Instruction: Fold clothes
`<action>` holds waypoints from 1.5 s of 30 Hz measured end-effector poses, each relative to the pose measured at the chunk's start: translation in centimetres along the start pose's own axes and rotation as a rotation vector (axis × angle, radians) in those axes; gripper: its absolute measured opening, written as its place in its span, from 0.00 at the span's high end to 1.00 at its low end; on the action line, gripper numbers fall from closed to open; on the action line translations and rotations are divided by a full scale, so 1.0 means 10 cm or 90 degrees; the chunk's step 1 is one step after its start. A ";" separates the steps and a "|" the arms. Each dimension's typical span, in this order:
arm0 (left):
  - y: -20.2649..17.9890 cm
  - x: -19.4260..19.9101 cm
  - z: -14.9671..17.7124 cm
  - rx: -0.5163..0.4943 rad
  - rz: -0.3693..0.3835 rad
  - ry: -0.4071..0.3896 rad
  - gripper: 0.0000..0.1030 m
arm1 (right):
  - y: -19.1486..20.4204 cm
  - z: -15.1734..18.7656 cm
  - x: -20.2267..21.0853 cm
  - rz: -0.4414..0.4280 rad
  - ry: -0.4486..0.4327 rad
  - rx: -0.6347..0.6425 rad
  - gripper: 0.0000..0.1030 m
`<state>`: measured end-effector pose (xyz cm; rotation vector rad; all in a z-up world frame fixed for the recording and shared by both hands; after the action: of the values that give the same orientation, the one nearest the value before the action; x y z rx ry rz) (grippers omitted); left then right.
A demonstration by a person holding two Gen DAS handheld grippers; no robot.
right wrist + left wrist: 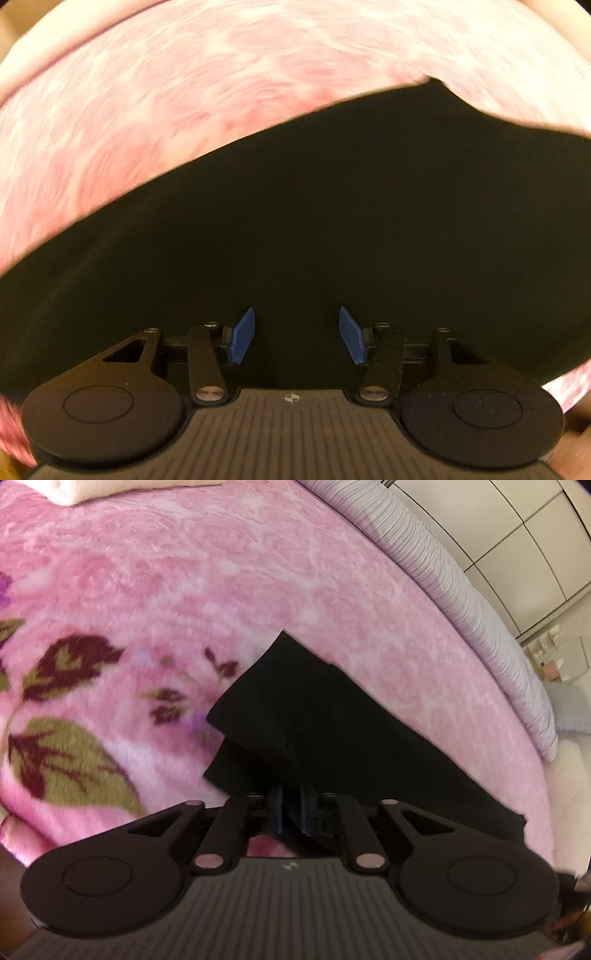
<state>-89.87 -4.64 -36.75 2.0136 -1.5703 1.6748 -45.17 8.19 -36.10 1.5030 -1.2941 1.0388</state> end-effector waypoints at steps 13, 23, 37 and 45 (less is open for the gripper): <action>0.05 0.04 -0.05 0.045 0.009 0.007 0.88 | 0.91 0.99 0.40 -0.049 -0.032 0.586 0.62; 0.01 0.09 -0.04 0.008 0.016 -0.006 0.93 | 0.97 0.82 0.28 -0.011 -0.055 0.667 0.94; -0.07 0.09 0.04 -0.141 -0.055 -0.020 0.84 | 1.12 0.92 0.09 0.000 -0.022 0.674 0.83; -0.21 0.52 -0.02 -0.148 -0.333 -0.104 0.77 | 0.87 0.66 0.53 -0.041 -0.070 0.459 0.59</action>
<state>-89.09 -6.81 -31.64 2.2183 -1.0745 1.1104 -52.84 -0.27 -32.05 2.1393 -0.9693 1.4897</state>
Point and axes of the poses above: each gripper's, at about its wrist camera, not at the fingertips, and x roughly against the way its jaws point, y to its left, z to its underside, the point moved 5 cm from there along -x, roughly the way its jaws point, and after that the axes turned 1 degree about y, right-handed, at the moved point
